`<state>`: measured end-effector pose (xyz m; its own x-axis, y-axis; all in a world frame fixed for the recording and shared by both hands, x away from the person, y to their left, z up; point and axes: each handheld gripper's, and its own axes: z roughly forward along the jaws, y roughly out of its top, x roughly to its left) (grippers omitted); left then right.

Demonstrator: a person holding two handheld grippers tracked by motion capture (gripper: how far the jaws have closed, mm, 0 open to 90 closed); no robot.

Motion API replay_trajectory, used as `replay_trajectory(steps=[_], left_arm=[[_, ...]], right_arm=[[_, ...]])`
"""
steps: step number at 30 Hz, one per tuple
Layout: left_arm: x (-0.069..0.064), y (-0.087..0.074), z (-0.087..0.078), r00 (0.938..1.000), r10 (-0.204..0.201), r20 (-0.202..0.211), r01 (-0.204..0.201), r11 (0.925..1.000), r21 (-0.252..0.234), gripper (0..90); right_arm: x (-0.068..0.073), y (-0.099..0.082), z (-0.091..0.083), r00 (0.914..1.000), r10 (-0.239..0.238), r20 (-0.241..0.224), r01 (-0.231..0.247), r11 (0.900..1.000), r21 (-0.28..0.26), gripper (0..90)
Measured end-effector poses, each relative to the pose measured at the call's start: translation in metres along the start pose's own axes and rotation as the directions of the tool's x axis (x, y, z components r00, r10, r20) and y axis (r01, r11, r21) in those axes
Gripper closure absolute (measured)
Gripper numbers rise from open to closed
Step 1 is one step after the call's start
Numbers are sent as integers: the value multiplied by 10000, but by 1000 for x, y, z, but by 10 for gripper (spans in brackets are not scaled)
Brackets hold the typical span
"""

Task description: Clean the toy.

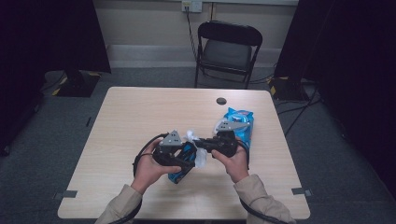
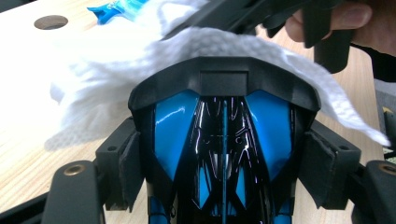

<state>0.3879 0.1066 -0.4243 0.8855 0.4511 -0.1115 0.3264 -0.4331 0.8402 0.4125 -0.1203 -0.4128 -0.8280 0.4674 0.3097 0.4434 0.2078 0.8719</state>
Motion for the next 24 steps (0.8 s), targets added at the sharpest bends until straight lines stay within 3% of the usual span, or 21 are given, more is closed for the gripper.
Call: replay_trajectory(steps=[7,24], left_arm=[[9,-4,-5,9990,-143,-414,144,9999,26,255],[18,-8,-9,9964,-451,-717,444,9990,-105,255]], right_arm=[[6,-7,-7,9996,-202,-213,205,9997,141,874],[15,-23,-9,9969,-408,-666,443,9977,509,874]])
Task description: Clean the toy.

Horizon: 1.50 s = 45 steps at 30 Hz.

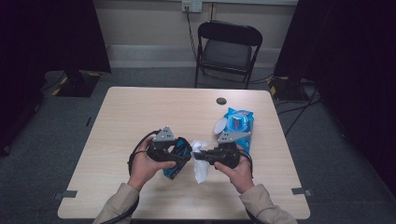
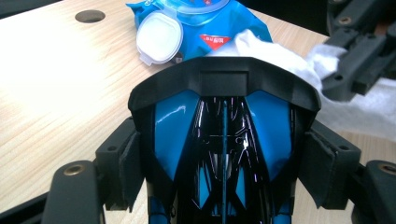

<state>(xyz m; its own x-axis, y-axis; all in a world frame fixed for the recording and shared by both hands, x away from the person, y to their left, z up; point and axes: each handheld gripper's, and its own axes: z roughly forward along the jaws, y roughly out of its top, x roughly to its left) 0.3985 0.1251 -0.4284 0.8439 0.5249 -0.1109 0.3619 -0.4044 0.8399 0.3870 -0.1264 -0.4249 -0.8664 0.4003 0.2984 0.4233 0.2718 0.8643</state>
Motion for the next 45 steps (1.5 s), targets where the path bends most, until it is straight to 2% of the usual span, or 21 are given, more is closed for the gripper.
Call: replay_trajectory(steps=[6,11,17,22,27,38,45], left_arm=[[-2,1,0,10000,20,96,-20,10000,74,255],[-9,5,1,9994,210,265,-212,9998,62,255],[-19,14,1,9966,492,661,-483,9987,-155,255],[-22,17,0,9957,533,763,-507,9981,-357,255],[-20,15,-1,9963,530,670,-517,9984,-218,255],[-11,11,-3,9991,304,288,-299,9994,-166,255],[-9,10,-4,9994,262,217,-259,9995,-159,255]], right_arm=[[-5,-2,-8,9995,198,227,-187,9987,-478,874],[-14,9,-20,9962,393,779,-314,9944,-1007,874],[-19,24,-19,9933,375,1095,-249,9931,-1142,874],[-14,30,-7,9958,186,901,-96,9951,-986,873],[-9,28,-1,9977,146,667,-82,9953,-964,874],[-5,17,-6,9997,127,226,-106,9959,-900,874],[-2,8,-10,10000,91,-34,-94,9964,-846,874]])
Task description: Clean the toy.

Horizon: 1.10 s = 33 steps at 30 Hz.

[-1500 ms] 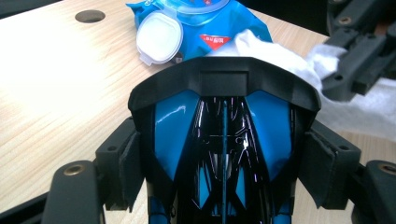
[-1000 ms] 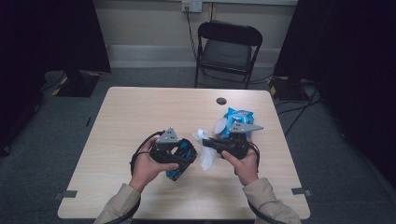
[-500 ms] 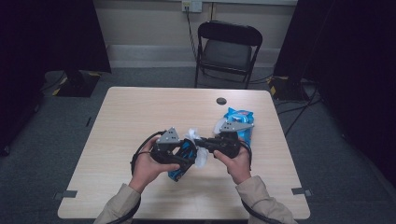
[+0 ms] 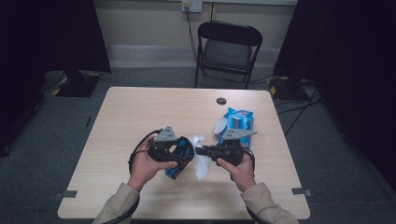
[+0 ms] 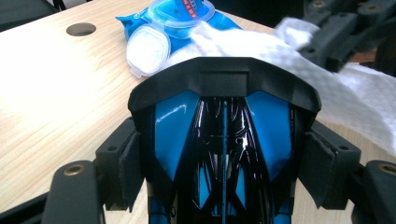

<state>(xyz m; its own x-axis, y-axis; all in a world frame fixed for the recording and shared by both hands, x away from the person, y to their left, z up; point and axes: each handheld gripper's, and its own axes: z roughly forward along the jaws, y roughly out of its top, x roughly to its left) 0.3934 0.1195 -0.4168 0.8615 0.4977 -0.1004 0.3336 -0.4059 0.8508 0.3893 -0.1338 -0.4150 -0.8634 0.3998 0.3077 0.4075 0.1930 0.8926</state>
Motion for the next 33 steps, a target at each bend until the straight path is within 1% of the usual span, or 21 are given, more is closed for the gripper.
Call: replay_trajectory(steps=[2,6,8,13,16,19,23,29,33], left_arm=[[1,0,0,10000,-73,-26,73,10000,-21,255],[2,-1,-1,9999,-54,-125,53,10000,-31,255],[3,-1,-1,9998,-109,-143,109,9999,-54,254],[2,-1,-1,9998,-85,-168,85,10000,-43,255],[3,-1,-2,9998,-131,-153,130,9999,-74,255],[3,0,-2,9999,-89,-137,87,9999,-94,255],[3,-1,-3,9998,-173,-93,172,9998,-99,255],[2,0,-2,9999,-141,-6,141,9998,-101,254],[-1,1,0,9999,-104,111,105,9999,-103,255]], right_arm=[[0,-3,-1,10000,-12,-85,12,10000,47,873],[1,-9,-1,9998,-64,-181,67,9998,165,873],[1,-13,0,9996,-108,-275,114,9996,239,873],[2,-18,4,9990,-68,-452,84,9993,357,873],[3,-20,6,9988,-113,-483,136,9987,482,872],[2,-21,7,9988,-152,-466,178,9983,557,872],[0,-20,5,9996,-98,-282,110,9991,417,872],[-6,-17,-3,9999,101,10,-101,9999,-2,872],[-7,-16,-1,9999,113,-26,-113,9999,-30,873]])
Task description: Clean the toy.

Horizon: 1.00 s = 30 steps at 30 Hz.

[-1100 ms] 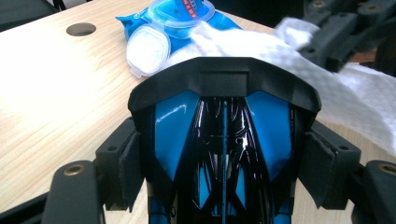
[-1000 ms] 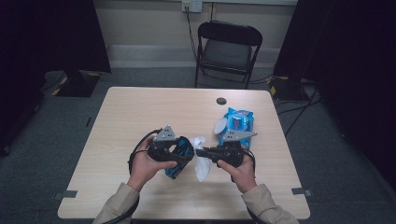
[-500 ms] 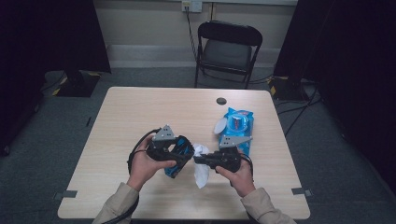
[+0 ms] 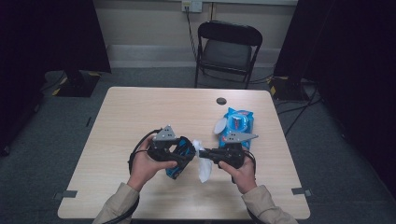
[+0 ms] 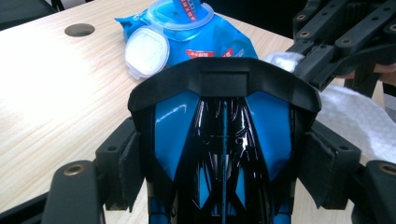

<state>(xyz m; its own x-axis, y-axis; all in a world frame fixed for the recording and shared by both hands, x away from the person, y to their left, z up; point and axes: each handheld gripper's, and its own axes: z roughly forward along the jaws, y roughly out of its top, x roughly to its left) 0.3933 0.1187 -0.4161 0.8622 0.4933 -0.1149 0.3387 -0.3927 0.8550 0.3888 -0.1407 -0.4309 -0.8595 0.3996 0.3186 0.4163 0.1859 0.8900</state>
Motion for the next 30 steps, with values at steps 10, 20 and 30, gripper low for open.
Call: replay_trajectory(steps=[10,20,30], left_arm=[[3,-1,-1,9999,-99,-20,99,10000,11,255],[3,-2,-1,9999,-130,-14,130,9999,71,254],[2,-1,0,9998,-172,57,172,9999,-8,255]], right_arm=[[-2,-4,6,10000,1,28,-2,9998,221,872],[1,-7,12,9998,-199,35,197,9987,472,872],[0,-11,18,9995,-272,172,261,9978,611,872]])
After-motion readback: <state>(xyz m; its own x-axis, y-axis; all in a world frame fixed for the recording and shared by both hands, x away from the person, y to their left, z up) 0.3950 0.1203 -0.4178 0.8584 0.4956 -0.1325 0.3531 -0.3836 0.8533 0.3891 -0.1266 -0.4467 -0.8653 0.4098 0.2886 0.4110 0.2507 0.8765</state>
